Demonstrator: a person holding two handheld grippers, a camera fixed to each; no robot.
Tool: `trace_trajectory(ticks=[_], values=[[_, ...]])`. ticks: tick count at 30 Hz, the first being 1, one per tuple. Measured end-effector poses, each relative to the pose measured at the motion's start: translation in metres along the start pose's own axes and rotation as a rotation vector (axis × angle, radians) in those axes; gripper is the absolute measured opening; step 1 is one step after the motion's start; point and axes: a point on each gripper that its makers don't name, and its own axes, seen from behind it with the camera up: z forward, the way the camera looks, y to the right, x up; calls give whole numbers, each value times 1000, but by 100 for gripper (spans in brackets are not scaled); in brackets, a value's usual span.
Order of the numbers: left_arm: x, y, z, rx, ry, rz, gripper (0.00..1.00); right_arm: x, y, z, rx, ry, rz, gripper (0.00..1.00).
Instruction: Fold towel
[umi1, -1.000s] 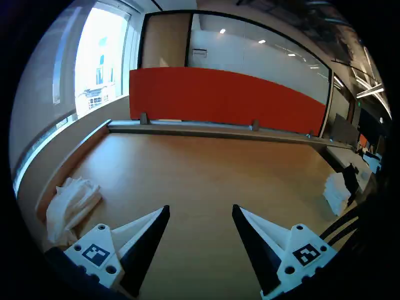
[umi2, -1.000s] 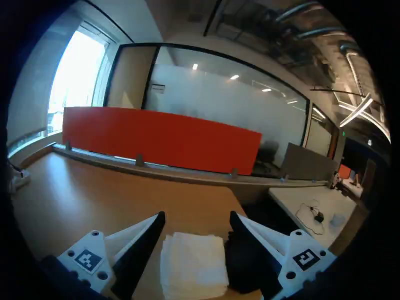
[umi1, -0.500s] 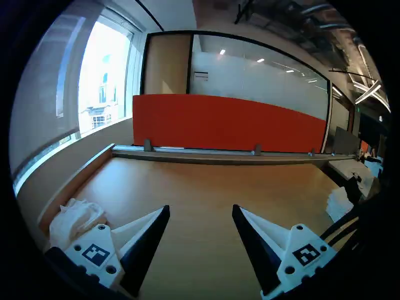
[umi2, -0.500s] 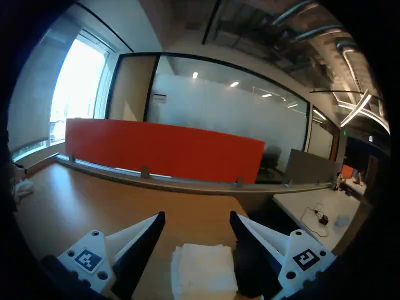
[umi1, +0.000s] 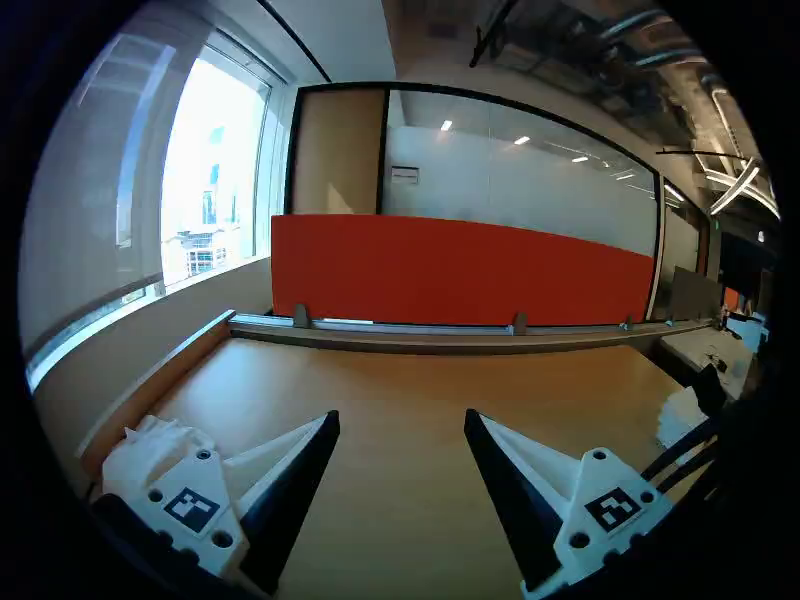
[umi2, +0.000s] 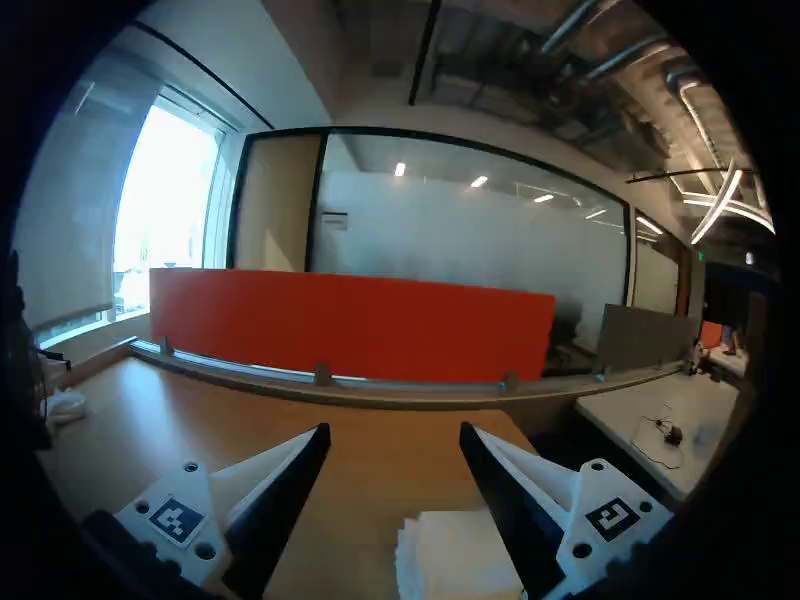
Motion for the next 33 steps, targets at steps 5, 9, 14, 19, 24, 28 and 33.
trace_trajectory(ticks=[5, 9, 14, 19, 24, 28, 33], values=[[8, -2, 1, -2, 27, 0, 92, 7, -26, 5, 26, 19, 17, 100], [15, -3, 1, -2, 51, -6, 92, 12, -44, 8, 44, 37, 7, 100], [22, -3, 1, -12, 75, -21, 92, 17, -59, 11, 54, 50, 3, 100], [23, -5, 0, -12, 97, -24, 93, 21, -76, 13, 67, 56, -2, 100], [18, -6, 2, -11, 117, -16, 92, 23, -90, 15, 77, 64, -6, 100], [13, -8, 3, -6, 136, -8, 93, 25, -100, 16, 82, 81, -4, 100], [4, -13, 6, 8, 165, 0, 92, 21, -112, 15, 87, 94, 13, 100]])
